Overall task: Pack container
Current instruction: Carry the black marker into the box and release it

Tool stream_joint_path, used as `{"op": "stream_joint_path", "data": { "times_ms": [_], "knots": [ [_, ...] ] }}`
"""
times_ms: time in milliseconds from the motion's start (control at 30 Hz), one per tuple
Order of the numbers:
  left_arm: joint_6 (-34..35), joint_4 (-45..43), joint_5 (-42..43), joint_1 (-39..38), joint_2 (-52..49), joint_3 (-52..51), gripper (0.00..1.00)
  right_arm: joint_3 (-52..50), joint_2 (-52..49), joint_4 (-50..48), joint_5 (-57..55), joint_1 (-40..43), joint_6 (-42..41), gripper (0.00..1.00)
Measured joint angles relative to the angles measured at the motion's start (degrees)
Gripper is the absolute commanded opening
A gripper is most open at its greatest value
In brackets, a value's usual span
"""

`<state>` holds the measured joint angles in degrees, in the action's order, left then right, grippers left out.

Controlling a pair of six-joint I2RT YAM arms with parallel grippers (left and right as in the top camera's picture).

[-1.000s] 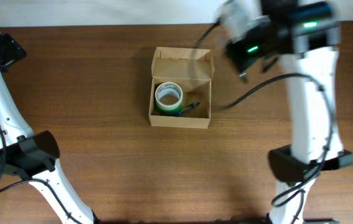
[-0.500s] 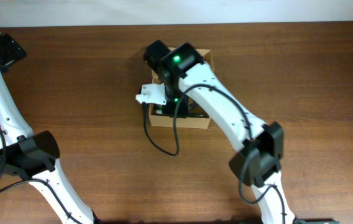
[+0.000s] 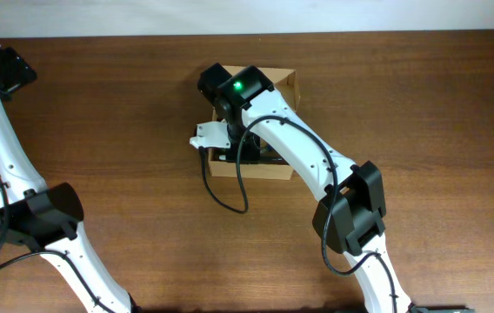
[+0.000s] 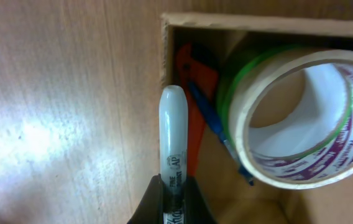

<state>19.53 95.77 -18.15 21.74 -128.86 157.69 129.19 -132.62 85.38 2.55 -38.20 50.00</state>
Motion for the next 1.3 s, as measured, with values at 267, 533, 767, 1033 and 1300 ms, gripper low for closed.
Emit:
{"op": "stream_joint_path", "data": {
  "times_ms": [267, 533, 767, 1033, 1300],
  "knots": [
    [0.0, 0.0, 0.02, 0.0, 0.0, 0.0, 1.0, 0.0, 0.0, -5.07, -0.9, 0.0, 0.17, 0.03],
    [0.0, 0.0, 0.0, 0.0, -0.02, 0.0, 1.0, 0.0, -1.77, -5.05, -1.66, 0.39, 0.15, 0.04],
    [0.0, 0.0, 0.0, 0.0, -0.02, 0.0, 1.0, 0.0, -3.45, -4.83, -1.66, 0.61, 0.15, 0.05],
    [0.0, 0.0, 0.0, 0.0, -0.02, 0.0, 1.0, 0.0, -3.48, -4.79, -1.68, 0.61, -0.33, 0.24],
    [0.0, 0.0, 0.0, 0.0, 0.0, 0.0, 1.0, 0.0, -3.48, -4.74, -5.44, 0.68, -2.8, 0.37]
  ]
}}
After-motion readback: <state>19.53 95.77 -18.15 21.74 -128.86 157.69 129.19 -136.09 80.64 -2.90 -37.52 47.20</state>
